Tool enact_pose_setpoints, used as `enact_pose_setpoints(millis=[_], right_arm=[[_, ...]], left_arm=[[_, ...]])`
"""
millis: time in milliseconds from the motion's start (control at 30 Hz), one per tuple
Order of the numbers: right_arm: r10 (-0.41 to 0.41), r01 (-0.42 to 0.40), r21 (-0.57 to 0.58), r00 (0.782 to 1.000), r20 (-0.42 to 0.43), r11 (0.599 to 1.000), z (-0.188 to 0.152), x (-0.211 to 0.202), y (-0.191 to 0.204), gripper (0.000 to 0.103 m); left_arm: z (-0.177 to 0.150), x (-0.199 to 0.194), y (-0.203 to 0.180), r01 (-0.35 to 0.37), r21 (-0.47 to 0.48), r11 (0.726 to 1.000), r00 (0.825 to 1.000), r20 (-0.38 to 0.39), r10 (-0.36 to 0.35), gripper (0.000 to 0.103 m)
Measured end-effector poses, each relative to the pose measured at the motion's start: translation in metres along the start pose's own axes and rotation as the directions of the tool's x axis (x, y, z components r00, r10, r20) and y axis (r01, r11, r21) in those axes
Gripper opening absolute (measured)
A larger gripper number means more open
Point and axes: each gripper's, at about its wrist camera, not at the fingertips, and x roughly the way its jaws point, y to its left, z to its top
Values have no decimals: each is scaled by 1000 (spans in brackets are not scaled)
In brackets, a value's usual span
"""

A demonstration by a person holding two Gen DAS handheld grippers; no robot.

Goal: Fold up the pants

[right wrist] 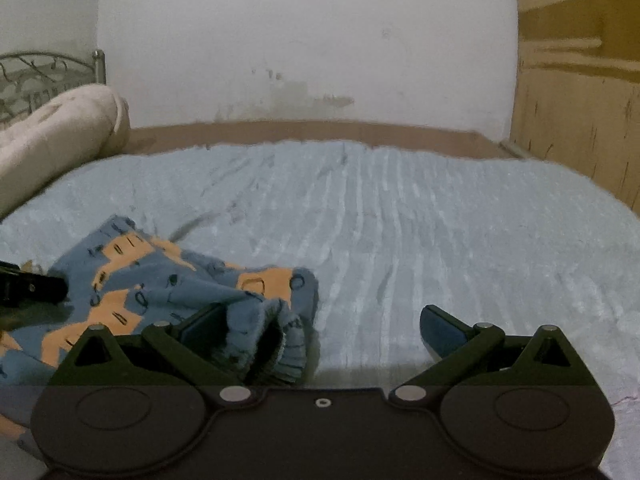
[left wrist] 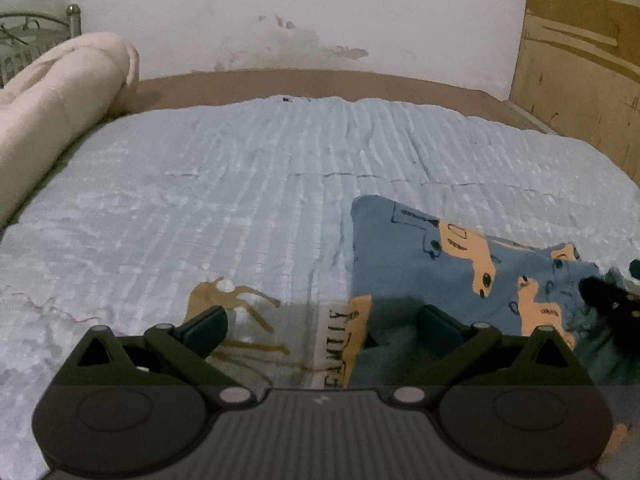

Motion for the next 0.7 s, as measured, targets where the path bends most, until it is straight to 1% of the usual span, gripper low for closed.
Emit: enact_pose_setpoints(millis=[67, 167, 267, 333, 400, 500, 600, 700], right_arm=[[7, -7, 18, 999, 32, 1000, 0, -14, 1, 102], [45, -50, 66, 996, 72, 997, -7, -37, 4, 102], [57, -67, 94, 993, 106, 993, -21, -60, 11, 102], [57, -69, 107, 992, 114, 992, -30, -68, 16, 102], [46, -57, 108, 994, 102, 993, -41, -74, 21, 102], [5, -12, 84, 997, 82, 996, -59, -78, 26, 102], [-14, 3, 94, 993, 117, 996, -69, -82, 29, 102], [-26, 15, 79, 988, 150, 997, -75, -86, 33, 102]], left_arm=[[-4, -9, -2, 0, 6, 1000, 1000, 8, 0, 102], [-12, -24, -4, 13, -3, 1000, 1000, 15, -13, 102], [-23, -38, -6, 30, -16, 999, 999, 23, -29, 102], [-32, -44, -6, 41, -32, 999, 999, 21, -40, 102], [-40, -48, -8, 47, -35, 998, 999, 6, -47, 102], [-51, -53, -10, 35, -36, 999, 999, 14, -34, 102], [-58, -60, -11, 24, -48, 999, 1000, 21, -23, 102], [-60, -67, -13, 15, -41, 999, 1000, 16, -15, 102]])
